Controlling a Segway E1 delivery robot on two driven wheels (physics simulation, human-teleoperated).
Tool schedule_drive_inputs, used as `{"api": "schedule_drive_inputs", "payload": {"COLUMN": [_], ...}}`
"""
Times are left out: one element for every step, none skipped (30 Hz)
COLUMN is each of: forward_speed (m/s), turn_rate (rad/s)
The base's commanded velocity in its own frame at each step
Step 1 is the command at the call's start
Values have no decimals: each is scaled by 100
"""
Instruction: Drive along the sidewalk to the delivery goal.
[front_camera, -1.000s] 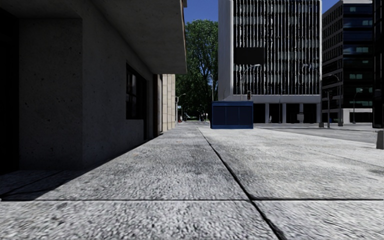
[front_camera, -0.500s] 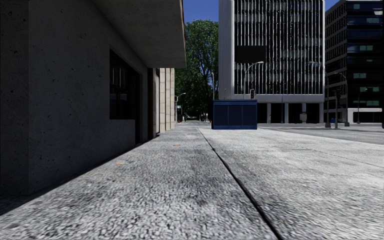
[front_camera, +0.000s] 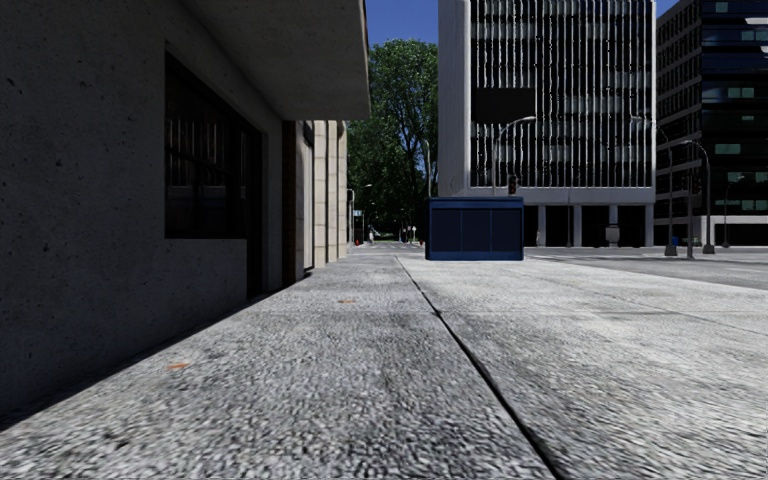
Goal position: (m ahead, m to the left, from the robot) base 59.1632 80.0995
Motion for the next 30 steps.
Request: {"api": "schedule_drive_inputs", "payload": {"forward_speed": [200, 200, 200, 200, 200, 200, 200, 200, 200, 200, 200, 200, 200, 200, 200, 200, 200, 200, 200, 200, 200, 200, 200, 200, 200, 200, 200, 200, 200, 200], "turn_rate": [0, 0, 0, 0, 0, 0, 0, 0, 0, 0, 0, 0, 0, 0, 0, 0, 0, 0, 0, 0, 0, 0, 0, 0, 0, 0, 0, 0, 0, 0]}}
